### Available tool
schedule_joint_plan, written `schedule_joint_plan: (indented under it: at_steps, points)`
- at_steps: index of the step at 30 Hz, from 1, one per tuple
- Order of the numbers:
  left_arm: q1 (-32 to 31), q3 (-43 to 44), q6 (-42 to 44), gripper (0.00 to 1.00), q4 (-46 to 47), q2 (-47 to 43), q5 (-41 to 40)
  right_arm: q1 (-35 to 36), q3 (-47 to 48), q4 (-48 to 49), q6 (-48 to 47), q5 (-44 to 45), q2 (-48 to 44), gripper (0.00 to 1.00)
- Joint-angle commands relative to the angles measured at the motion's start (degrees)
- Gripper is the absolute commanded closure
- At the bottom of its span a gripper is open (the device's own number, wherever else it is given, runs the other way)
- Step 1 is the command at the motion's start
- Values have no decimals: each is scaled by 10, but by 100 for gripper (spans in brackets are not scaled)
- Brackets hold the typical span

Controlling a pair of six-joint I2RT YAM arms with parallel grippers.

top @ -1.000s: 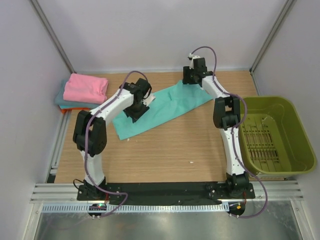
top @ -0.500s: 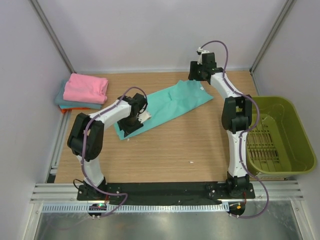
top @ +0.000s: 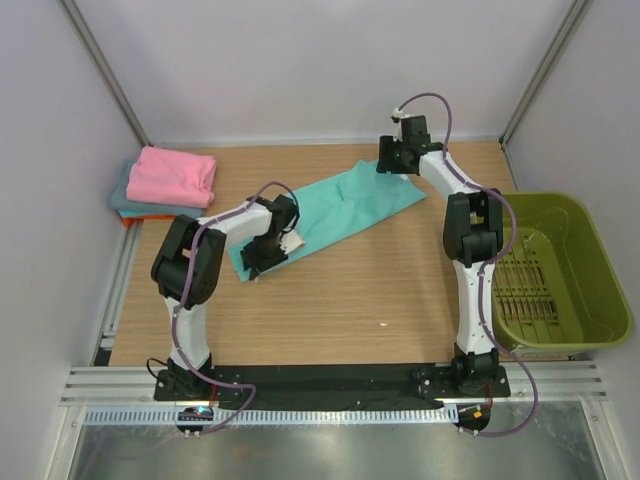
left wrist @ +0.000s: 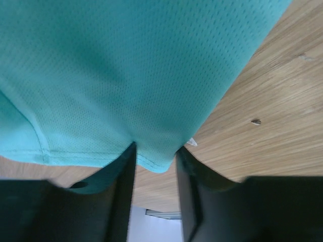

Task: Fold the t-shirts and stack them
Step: Fold the tshirt

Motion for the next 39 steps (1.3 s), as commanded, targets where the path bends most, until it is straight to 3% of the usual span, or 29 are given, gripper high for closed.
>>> schedule_joint_plan:
  at_steps: [1,6,7,15,25,39]
  points:
    - [0,22,11,66,-6,9,10,0,1,12,-10,4,-33,38]
    - [0,29,9,99,-25,4,44,-2,-10,4,-15,22,-22,38]
    - [-1,28,7,100,-31,2,51,-2,-10,5,-15,22,-19,38]
    - [-22,36,3,100,-72,-11,101,0,20,-11,-10,1,47,38]
    - [-109,66,-5,100,-118,-9,153,21,105,-4,-8,-10,119,38]
    - [-226,171,-70,100,-140,80,214,36,256,25,23,-25,222,37]
